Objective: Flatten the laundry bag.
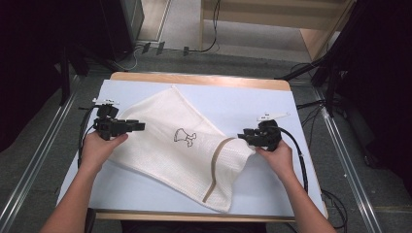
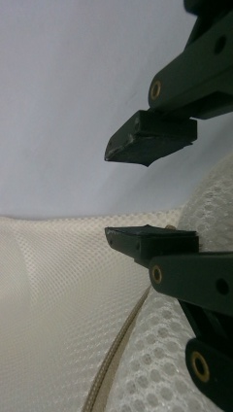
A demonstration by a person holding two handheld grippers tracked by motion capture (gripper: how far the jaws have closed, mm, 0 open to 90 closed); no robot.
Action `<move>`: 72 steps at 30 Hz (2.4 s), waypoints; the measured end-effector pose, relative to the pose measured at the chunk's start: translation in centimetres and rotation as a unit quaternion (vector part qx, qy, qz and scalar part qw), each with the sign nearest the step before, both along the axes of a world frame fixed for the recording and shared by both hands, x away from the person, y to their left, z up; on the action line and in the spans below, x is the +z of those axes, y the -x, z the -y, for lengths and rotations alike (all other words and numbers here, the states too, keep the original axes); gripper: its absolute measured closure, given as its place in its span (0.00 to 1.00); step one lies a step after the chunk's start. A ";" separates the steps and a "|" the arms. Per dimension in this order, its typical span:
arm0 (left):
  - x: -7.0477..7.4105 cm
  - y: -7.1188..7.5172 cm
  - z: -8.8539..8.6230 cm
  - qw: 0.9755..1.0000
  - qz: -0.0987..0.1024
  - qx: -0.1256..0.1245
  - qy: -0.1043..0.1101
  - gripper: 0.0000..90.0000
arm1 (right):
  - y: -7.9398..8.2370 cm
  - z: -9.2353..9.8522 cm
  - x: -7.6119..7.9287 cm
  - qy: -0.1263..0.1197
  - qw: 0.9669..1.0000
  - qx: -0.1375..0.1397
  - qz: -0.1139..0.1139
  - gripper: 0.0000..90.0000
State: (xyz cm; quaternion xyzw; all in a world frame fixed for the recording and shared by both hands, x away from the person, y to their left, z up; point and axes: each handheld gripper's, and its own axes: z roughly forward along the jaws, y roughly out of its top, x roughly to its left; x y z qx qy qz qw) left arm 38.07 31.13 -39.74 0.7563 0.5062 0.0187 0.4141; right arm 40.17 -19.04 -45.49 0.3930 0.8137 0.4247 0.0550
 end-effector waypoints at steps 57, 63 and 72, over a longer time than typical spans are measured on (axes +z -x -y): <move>-3.8 0.2 -4.7 0.996 0.002 0.068 -0.049 0.47 | -1.8 5.8 -1.2 0.036 0.992 -0.120 0.021 0.73; -5.4 -0.7 -4.3 0.995 0.005 0.067 -0.069 0.48 | -2.3 5.7 -1.8 0.040 0.993 -0.114 0.007 0.72; -5.7 -1.0 -4.0 0.996 -0.025 0.060 -0.055 0.91 | -2.4 5.3 -2.3 0.058 0.993 -0.105 -0.001 0.79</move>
